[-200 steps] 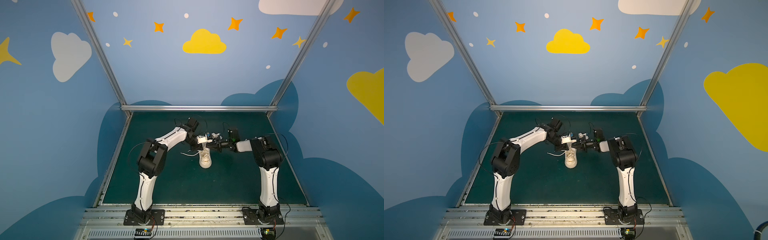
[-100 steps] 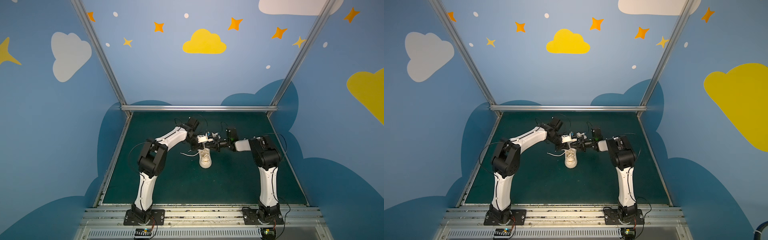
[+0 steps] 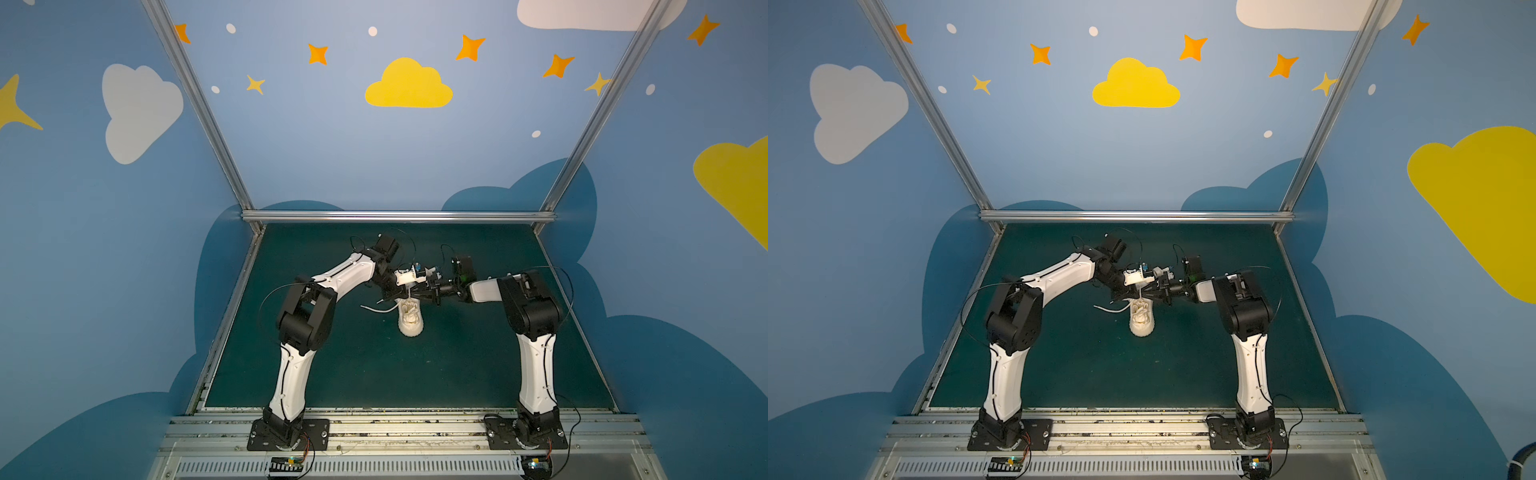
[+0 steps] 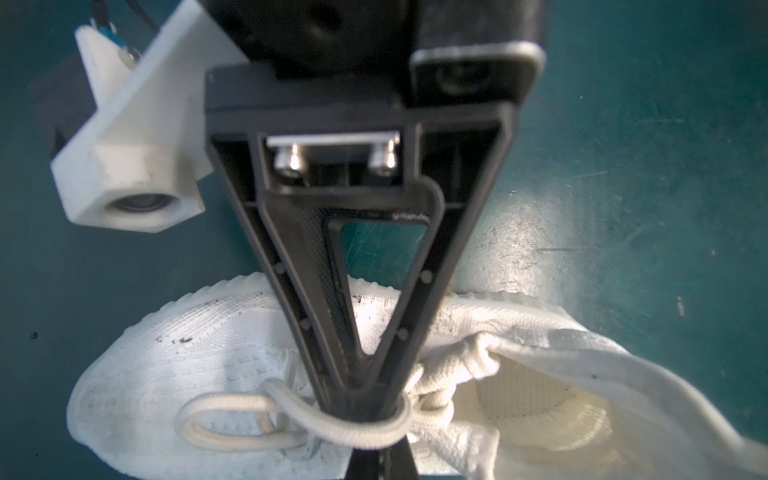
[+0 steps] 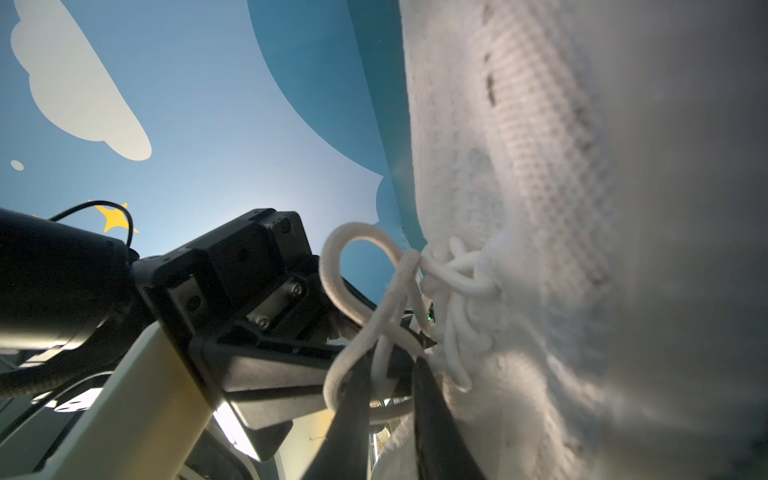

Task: Tie the shoes

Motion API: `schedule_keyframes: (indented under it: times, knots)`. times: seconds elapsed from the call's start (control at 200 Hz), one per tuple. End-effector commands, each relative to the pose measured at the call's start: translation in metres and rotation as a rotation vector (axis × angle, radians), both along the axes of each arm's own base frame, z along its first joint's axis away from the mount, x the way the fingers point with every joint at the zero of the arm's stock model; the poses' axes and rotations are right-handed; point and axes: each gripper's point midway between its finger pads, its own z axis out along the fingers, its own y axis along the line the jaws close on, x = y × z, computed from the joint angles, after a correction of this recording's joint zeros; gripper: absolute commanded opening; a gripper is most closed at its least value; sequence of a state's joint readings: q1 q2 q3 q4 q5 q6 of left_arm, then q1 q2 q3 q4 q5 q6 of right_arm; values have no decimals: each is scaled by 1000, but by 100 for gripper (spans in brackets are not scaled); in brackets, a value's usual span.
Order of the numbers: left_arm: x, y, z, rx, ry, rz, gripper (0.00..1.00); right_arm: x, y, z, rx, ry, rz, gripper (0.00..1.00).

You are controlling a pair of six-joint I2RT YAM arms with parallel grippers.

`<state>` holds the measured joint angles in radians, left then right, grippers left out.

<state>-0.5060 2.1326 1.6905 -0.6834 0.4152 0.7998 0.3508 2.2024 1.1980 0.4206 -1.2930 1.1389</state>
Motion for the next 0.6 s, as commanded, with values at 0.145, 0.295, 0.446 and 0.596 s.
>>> schedule_keyframes:
  times: [0.145, 0.295, 0.446, 0.596]
  knots:
    - [3, -1, 1, -15, 11, 7, 6, 0, 3, 3, 10, -17, 21, 0]
    - [5, 2, 6, -30, 4, 31, 24, 0, 2, 4, 6, -26, 17, 0]
    - [12, 17, 17, -47, -4, 95, 40, 1, 3, 6, 3, -33, 22, 0]
    - [27, 32, 38, -147, 41, 244, 54, 0, 2, 7, -8, -48, 25, 0]
